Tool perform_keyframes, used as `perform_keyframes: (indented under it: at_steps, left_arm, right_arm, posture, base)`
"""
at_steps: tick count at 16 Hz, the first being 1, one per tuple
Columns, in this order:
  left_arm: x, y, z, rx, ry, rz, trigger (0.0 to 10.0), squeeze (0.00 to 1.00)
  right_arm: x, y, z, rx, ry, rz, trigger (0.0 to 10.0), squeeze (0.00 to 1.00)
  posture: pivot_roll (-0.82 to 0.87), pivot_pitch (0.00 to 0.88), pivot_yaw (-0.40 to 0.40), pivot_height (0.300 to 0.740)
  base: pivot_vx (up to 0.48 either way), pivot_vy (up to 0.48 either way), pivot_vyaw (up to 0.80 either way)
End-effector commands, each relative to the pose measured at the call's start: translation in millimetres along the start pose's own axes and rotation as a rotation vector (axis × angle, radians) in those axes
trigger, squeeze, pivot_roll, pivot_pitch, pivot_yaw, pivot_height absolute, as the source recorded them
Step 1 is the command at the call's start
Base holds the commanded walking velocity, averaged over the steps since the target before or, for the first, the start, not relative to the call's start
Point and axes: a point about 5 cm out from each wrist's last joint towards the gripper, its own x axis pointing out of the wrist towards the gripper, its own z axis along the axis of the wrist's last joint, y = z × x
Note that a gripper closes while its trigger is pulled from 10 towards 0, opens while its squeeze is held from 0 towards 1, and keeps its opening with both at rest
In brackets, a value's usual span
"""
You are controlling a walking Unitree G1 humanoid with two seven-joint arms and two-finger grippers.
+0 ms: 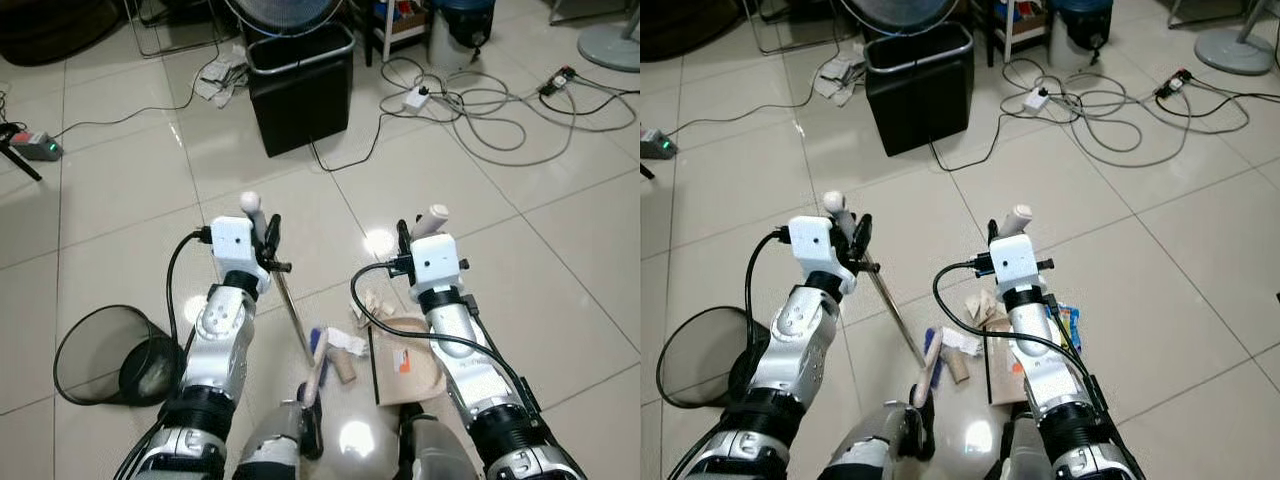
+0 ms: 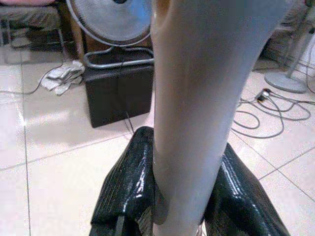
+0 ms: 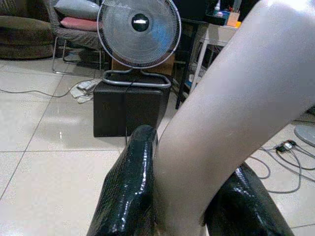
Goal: Sweep floor
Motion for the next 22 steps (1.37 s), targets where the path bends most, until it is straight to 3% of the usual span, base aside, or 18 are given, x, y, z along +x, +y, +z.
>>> perform_keyframes:
  at_steps: [1, 3, 6, 7, 12, 14, 16, 19, 20, 22]
  left_arm:
    - [-3.7, -0.7, -14, -0.117, 0.063, 0.047, 10.0, 0.0]
    - [3.0, -6.6, -4, -0.276, 0.012, 0.05, 10.0, 0.0]
    - [8.2, -21.0, 7, -0.393, -0.018, -0.06, 10.0, 0.0]
    - [7.3, -28.6, 9, -0.372, -0.012, -0.144, 10.0, 0.0]
    - [14.8, -27.1, 24, -0.335, -0.06, -0.193, 10.0, 0.0]
    - [21.6, -19.3, 42, -0.267, -0.12, -0.212, 10.0, 0.0]
    - [27.9, -14.2, 65, -0.206, -0.184, -0.305, 10.0, 0.0]
    - [34.9, -3.5, 96, -0.208, -0.236, -0.43, 10.0, 0.0]
    - [36.0, -1.4, 99, -0.207, -0.243, -0.435, 10.0, 0.0]
    - [42.4, 19.8, 114, -0.16, -0.281, -0.396, 10.0, 0.0]
  right_arm:
    - [-1.5, 6.9, -2, 0.029, -0.001, 0.016, 10.0, 0.0]
    - [-0.8, 6.3, -2, 0.05, -0.003, -0.002, 10.0, 0.0]
    - [0.9, -0.2, -4, 0.081, 0.001, -0.032, 10.0, 0.0]
    - [0.9, -3.6, -5, 0.095, 0.0, -0.048, 10.0, 0.0]
    - [-0.3, -15.0, -5, 0.134, -0.017, -0.096, 10.0, 0.0]
    - [-2.2, -22.3, -4, 0.154, -0.029, -0.124, 10.0, 0.0]
    - [-5.3, -28.5, -5, 0.162, -0.03, -0.145, 10.0, 0.0]
    - [-8.6, -32.3, -8, 0.169, -0.022, -0.152, 10.0, 0.0]
    - [-8.8, -32.6, -9, 0.17, -0.021, -0.151, 10.0, 0.0]
    - [-8.4, -34.5, -9, 0.174, -0.023, -0.151, 10.0, 0.0]
  posture:
    - [0.04, 0.296, 0.131, 0.74]
    - [0.03, 0.294, 0.13, 0.74]
    - [0.03, 0.286, 0.126, 0.74]
    - [0.03, 0.281, 0.126, 0.74]
    - [0.03, 0.255, 0.124, 0.74]
    - [0.02, 0.243, 0.122, 0.74]
    - [0.02, 0.223, 0.119, 0.74]
    - [0.02, 0.202, 0.117, 0.74]
    - [0.02, 0.2, 0.117, 0.74]
    - [0.02, 0.179, 0.116, 0.74]
  base:
    - [0.0, 0.0, 0.0]
    - [0.0, 0.0, 0.0]
    - [0.0, 0.0, 0.0]
    - [0.0, 0.0, 0.0]
    - [0.0, 0.0, 0.0]
    - [0.0, 0.0, 0.0]
    - [0.0, 0.0, 0.0]
    - [0.0, 0.0, 0.0]
    - [0.0, 0.0, 0.0]
    - [0.0, 0.0, 0.0]
